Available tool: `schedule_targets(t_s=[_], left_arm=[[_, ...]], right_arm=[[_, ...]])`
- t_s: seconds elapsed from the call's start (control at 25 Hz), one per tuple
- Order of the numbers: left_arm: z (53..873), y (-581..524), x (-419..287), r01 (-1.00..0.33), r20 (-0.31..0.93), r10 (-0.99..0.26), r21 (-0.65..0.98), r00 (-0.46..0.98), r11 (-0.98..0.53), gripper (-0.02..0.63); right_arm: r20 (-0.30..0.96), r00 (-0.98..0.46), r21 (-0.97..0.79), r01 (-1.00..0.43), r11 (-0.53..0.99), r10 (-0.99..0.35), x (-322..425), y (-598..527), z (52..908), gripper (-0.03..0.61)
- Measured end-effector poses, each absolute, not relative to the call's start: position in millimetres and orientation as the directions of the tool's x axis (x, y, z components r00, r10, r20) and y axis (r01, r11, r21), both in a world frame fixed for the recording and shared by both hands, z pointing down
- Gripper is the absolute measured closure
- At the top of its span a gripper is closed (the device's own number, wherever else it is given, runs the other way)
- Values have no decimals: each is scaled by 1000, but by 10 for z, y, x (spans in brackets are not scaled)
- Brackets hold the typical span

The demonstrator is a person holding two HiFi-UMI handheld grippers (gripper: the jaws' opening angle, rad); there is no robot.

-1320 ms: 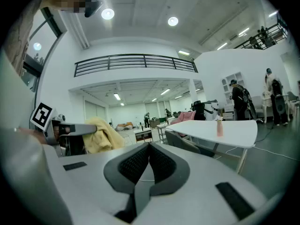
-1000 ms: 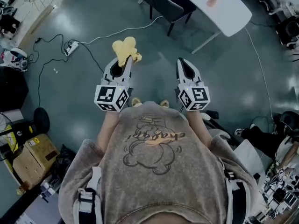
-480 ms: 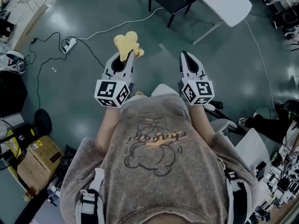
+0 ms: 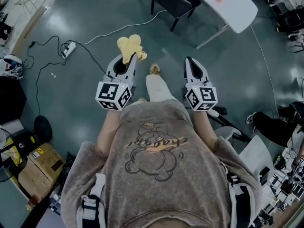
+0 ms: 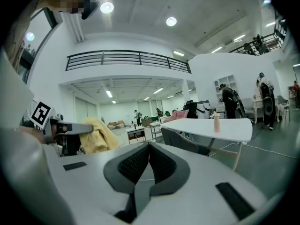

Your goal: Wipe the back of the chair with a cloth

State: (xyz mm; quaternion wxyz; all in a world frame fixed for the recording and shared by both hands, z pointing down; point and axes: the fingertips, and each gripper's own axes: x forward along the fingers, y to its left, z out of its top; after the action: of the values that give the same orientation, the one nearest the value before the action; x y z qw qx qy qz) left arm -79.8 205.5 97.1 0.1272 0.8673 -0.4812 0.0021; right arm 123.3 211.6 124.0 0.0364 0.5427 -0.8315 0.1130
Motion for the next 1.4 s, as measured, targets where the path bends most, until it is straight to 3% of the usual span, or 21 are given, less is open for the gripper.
schedule_targets(t_s=[0.4,1.16,1.4], left_arm=[[859,1056,-904,-830,131,-827,215,547,-515,549],[648,-979,-604,-837,116,-836,201,537,-510,549],[602,-1350,-833,-844,125,-842,201,526,-497,549]], right_arm=[[185,-455,-155,-889,432,-871,926,1103,1202,554],[182,-523,-190,-850,492,-833,1116,-883,992,554],[190,-539,-191,-840,507,-821,929,-1217,1019,554]])
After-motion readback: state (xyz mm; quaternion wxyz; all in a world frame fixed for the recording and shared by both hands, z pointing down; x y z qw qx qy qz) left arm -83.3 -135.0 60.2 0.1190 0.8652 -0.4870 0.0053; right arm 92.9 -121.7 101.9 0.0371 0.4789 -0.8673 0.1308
